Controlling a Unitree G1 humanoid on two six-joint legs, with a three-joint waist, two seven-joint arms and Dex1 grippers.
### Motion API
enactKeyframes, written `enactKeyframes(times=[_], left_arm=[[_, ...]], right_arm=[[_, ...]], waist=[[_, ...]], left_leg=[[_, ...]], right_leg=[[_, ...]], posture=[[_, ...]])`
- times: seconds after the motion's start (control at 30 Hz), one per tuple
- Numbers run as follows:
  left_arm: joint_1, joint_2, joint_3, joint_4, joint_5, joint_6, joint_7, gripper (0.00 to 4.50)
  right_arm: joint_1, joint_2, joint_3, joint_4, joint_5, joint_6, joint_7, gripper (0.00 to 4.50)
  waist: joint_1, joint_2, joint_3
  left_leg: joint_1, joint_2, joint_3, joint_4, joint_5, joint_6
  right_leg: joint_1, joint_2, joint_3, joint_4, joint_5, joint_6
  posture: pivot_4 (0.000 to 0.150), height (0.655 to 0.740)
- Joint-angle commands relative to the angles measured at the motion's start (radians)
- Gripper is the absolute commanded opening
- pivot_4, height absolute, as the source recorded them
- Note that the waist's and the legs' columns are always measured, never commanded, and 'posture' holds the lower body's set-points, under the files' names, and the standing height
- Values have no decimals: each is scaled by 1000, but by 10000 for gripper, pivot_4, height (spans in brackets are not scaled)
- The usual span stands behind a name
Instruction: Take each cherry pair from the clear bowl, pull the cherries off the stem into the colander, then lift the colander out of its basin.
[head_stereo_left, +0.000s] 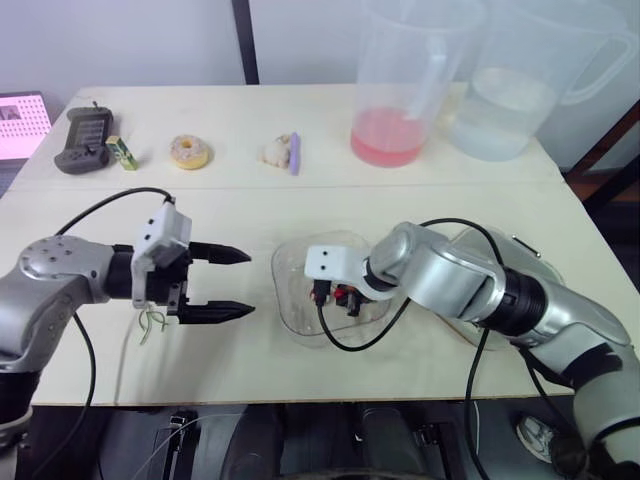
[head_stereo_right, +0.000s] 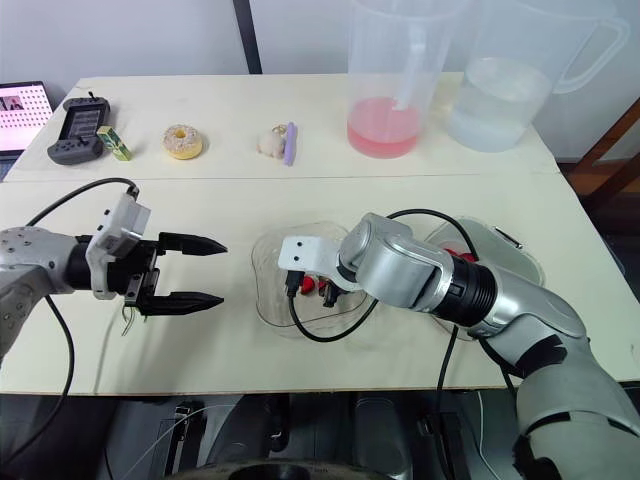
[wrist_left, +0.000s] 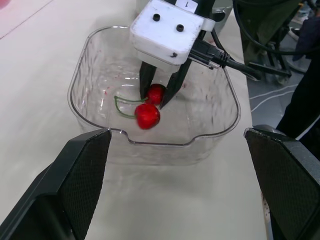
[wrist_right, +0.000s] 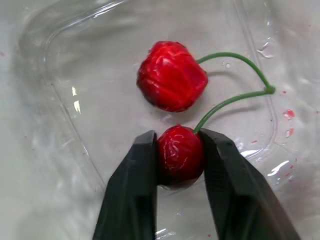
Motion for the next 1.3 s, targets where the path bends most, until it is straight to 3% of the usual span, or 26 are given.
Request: enactKeyframes(times=[0.03, 0.23, 0.37, 0.47, 0.6, 0.77, 0.97, 1.17, 1.3], left_arm=[[1, 10, 30, -32, -16, -1, 3, 45000], [-12, -4, 13, -3, 6, -22, 2, 45000], [-33, -29, 6, 17, 9, -36, 8, 45000], [-37, -45, 15, 25, -17, -17, 9, 45000], [-104, -102, 61, 71, -107, 38, 55, 45000], [-217, -156, 94, 153, -190, 111, 108, 45000], [-349, -223, 58, 213, -163, 108, 154, 45000], [-500, -275, -31, 253, -130, 154, 179, 45000], [-574, -313, -76, 296, -59, 132, 221, 45000]], right_arm=[[-27, -11, 5, -9, 6, -16, -5, 11874], [-69, -82, -86, -74, 42, -113, 70, 11874], [-33, -158, -260, -138, 117, -357, 212, 11874], [7, -211, -388, -150, 164, -430, 265, 11874], [141, -228, -586, -148, 121, -696, 207, 11874], [257, -161, -740, -103, 86, -834, 68, 11874], [280, -185, -705, 4, -128, -1121, 6, 11874], [303, -247, -592, 87, -502, -1537, -102, 11874], [297, -238, -583, 94, -614, -1633, -135, 11874]], waist=[[0, 0, 0], [1, 0, 0], [2, 0, 0], [2, 0, 0], [6, -1, 0], [4, -1, 0], [4, -1, 0], [4, -1, 0], [4, -1, 0]], left_leg=[[0, 0, 0, 0, 0, 0], [0, 0, 0, 0, 0, 0], [0, 0, 0, 0, 0, 0], [0, 0, 0, 0, 0, 0], [0, 0, 0, 0, 0, 0], [1, 0, -1, 2, 0, 0], [3, -1, -1, 1, 0, 0], [3, -1, -1, 1, 0, 0], [3, -1, -1, 1, 0, 0]], right_leg=[[0, 0, 0, 0, 0, 0], [0, 0, 0, 0, 0, 0], [0, 0, 0, -1, 0, 1], [1, 0, 0, -1, -1, 1], [1, 0, 0, 0, -1, 1], [3, 0, 0, 0, -1, 2], [5, 0, 0, -1, 1, 5], [6, 0, 0, -1, 1, 5], [6, 0, 0, -1, 1, 5]], posture=[[1500, 7400], [1500, 7400], [1500, 7400], [1500, 7400], [1500, 7400], [1500, 7400], [1500, 7400], [1500, 7400], [1500, 7400]])
